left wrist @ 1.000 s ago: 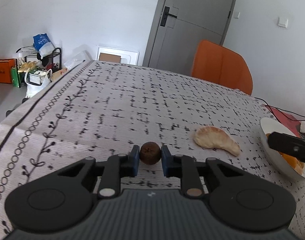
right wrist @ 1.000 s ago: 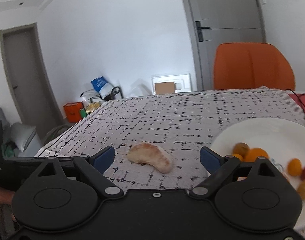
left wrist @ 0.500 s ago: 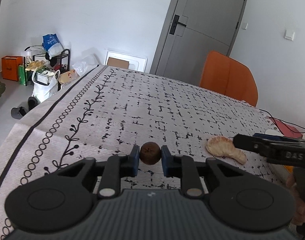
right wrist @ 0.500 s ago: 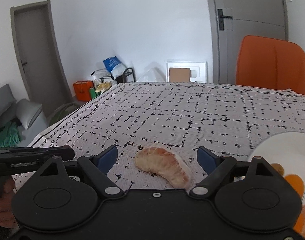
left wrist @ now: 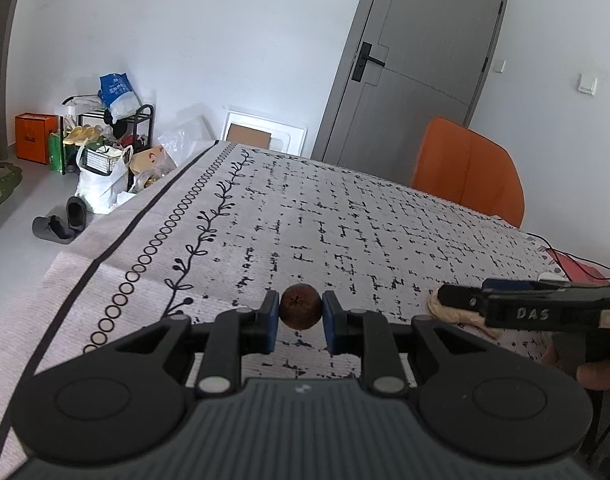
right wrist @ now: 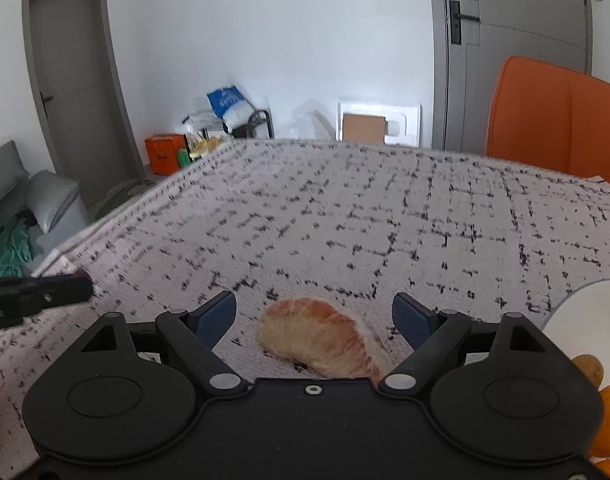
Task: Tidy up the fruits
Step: 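Grasp the peeled pomelo segment with the right gripper while the left holds the brown fruit, then carry the pomelo segment in the right gripper while the left carries the brown fruit to the plate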
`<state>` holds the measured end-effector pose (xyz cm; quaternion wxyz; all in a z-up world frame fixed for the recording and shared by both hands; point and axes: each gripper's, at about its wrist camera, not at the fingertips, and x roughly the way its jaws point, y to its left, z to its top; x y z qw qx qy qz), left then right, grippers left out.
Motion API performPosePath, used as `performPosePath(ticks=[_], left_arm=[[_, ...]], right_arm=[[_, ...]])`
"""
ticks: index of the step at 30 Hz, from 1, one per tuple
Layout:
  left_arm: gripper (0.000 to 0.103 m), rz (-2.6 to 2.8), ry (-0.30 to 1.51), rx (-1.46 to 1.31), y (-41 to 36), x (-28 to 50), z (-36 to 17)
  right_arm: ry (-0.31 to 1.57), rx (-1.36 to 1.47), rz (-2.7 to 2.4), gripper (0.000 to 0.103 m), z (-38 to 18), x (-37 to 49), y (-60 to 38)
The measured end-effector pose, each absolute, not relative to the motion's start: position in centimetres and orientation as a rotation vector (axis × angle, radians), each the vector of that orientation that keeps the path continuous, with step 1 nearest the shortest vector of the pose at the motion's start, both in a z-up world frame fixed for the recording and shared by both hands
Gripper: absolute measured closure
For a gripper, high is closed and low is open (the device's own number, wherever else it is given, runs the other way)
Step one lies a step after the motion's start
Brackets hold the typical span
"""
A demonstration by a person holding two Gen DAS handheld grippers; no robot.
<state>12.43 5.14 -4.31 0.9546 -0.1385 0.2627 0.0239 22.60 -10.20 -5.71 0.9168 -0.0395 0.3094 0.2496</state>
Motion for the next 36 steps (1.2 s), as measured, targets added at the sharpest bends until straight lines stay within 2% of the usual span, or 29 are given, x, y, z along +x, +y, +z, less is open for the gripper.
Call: performPosePath(ticks=[2, 5, 11, 15, 36], left_arm=[[0.082, 0.048, 0.531, -0.283, 5.2, 12.2, -4.2], [0.082, 0.049, 0.531, -0.282, 5.2, 12.2, -4.2], [0.082, 0.041, 0.531, -0.281, 4.9, 12.2, -4.2], [0.082, 0.030, 0.529, -0.276, 4.5, 12.1, -4.1], [0.082, -0.113, 0.500, -0.228, -0.9, 13.5, -2.0]], right_arm=[[0.664, -0.084, 0.514, 0.027, -6.1, 22.8, -10.2], [0.676, -0.096, 0.524, 0.030, -6.4, 22.2, -10.1], [0.665, -0.167, 0.540, 0.045, -6.6, 20.2, -9.6], [0.651, -0.184, 0.524, 0.068, -6.4, 19.5, -9.8], [0.529, -0.038, 0.423, 0.069, -2.6, 16.8, -15.9]])
